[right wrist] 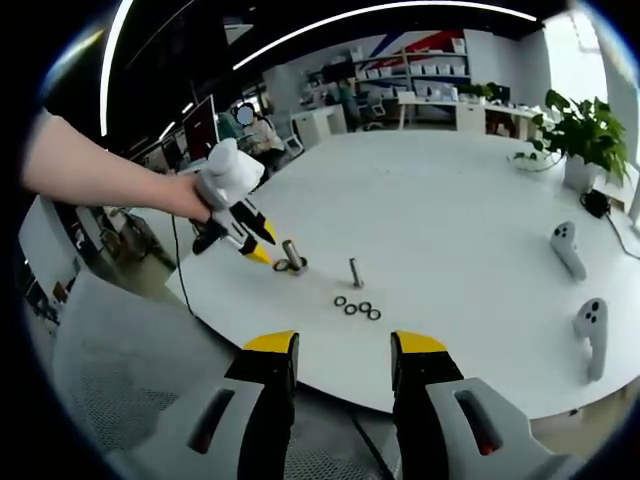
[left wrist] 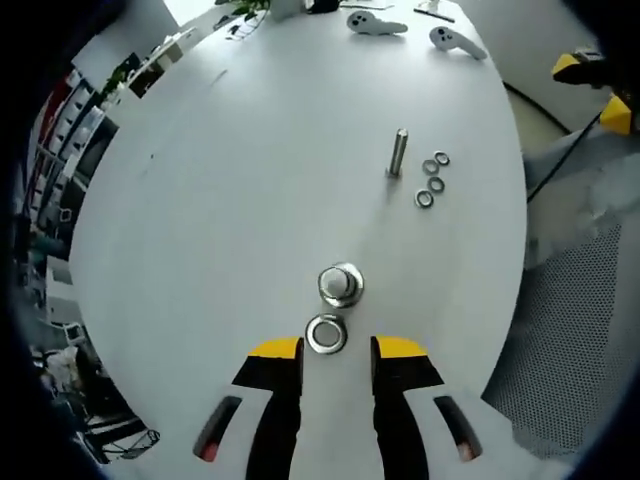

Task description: Place the washer onto the threaded stud by aligning its center hole with the stud, sliding it down to the base, and recovering from edge contact or off-axis alignment until the washer reaches the visible bottom stop.

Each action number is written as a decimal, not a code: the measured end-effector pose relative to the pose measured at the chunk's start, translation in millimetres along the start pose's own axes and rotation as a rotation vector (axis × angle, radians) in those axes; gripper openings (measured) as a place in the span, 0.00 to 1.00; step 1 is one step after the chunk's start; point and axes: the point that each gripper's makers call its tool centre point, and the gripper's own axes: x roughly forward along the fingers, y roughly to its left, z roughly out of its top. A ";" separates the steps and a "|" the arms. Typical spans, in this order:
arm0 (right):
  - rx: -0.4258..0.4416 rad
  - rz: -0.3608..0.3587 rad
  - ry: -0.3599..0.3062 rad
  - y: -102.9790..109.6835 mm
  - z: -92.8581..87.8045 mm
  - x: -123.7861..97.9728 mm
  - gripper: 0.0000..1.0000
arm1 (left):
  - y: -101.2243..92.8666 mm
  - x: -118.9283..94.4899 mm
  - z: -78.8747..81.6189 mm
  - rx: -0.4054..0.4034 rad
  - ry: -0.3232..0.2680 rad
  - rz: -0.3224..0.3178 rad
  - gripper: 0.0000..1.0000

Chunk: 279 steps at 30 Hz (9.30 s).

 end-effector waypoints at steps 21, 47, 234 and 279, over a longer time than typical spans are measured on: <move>-0.022 0.020 -0.005 5.2 1.4 -0.1 0.39 | -10.6 -29.0 -22.4 -0.164 -0.117 0.058 0.26; -0.039 0.026 0.013 5.7 -1.3 0.8 0.39 | -9.5 -17.8 -37.5 -0.208 -0.100 0.054 0.29; 0.040 -0.017 -0.030 -4.6 3.7 -1.9 0.38 | 0.1 10.2 44.7 0.278 0.065 -0.114 0.19; 0.013 -0.011 0.000 -2.7 -1.1 -0.6 0.38 | 0.0 41.5 30.3 0.181 0.041 -0.071 0.28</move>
